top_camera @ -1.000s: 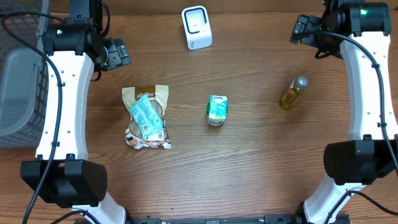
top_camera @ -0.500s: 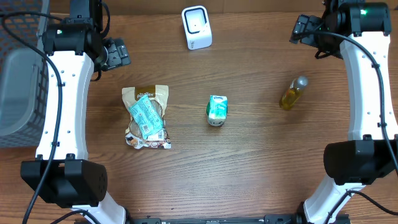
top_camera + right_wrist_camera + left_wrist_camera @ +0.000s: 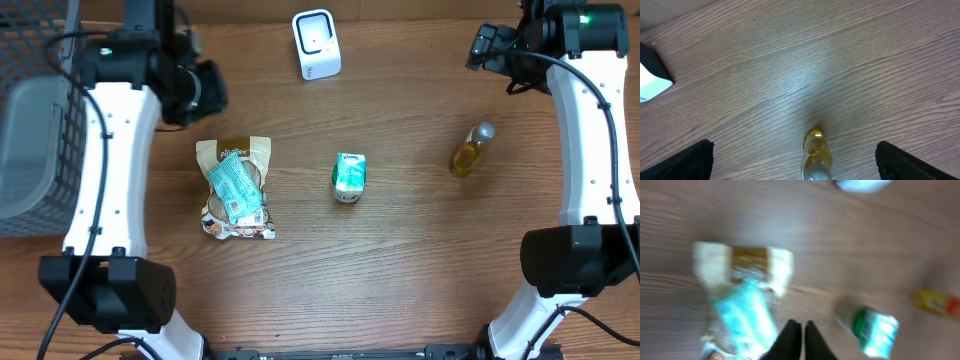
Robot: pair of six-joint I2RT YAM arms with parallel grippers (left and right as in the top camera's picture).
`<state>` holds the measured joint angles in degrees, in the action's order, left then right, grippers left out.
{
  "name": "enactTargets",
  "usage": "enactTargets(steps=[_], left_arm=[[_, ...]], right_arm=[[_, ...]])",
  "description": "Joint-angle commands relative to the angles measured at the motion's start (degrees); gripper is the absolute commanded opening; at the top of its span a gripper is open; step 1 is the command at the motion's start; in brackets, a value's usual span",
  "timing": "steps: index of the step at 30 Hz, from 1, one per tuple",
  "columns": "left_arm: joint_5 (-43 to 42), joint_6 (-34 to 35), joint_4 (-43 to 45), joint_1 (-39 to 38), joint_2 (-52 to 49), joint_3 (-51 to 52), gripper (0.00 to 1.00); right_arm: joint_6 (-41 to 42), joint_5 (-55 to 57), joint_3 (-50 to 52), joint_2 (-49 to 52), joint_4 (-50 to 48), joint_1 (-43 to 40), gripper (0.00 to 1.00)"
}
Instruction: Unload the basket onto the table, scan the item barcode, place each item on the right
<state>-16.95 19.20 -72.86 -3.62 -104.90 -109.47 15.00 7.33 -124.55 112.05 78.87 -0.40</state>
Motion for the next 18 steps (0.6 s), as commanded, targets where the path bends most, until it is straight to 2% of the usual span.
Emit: enactTargets(steps=[1, 2, 3, 7, 13, 18], left_arm=[[-7.1, -0.7, -0.2, -5.5, 0.2, 3.1, 0.20], [-7.1, -0.7, -0.1, -6.9, 0.2, 3.8, 0.32], [-7.1, -0.7, 0.0, -8.4, 0.2, 4.5, 0.36], [-6.8, -0.7, 1.4, -14.5, 0.2, 7.5, 0.34], [-3.5, 4.5, 5.4, -21.9, 0.2, 12.4, 0.39], [-3.4, 5.3, 11.5, -25.1, 0.2, 17.7, 0.39]], right_arm=[[0.0, 0.1, -0.5, -0.5, -0.3, -0.3, 1.00], [0.0, 0.1, -0.5, -0.5, -0.3, -0.3, 1.00], [0.0, 0.1, -0.5, -0.5, -0.3, -0.3, 1.00], [0.0, 0.1, -0.5, -0.5, -0.3, -0.3, 1.00], [0.0, 0.1, -0.5, -0.5, -0.3, -0.3, 1.00], [0.0, 0.1, -0.5, -0.5, -0.3, -0.3, 1.00]])
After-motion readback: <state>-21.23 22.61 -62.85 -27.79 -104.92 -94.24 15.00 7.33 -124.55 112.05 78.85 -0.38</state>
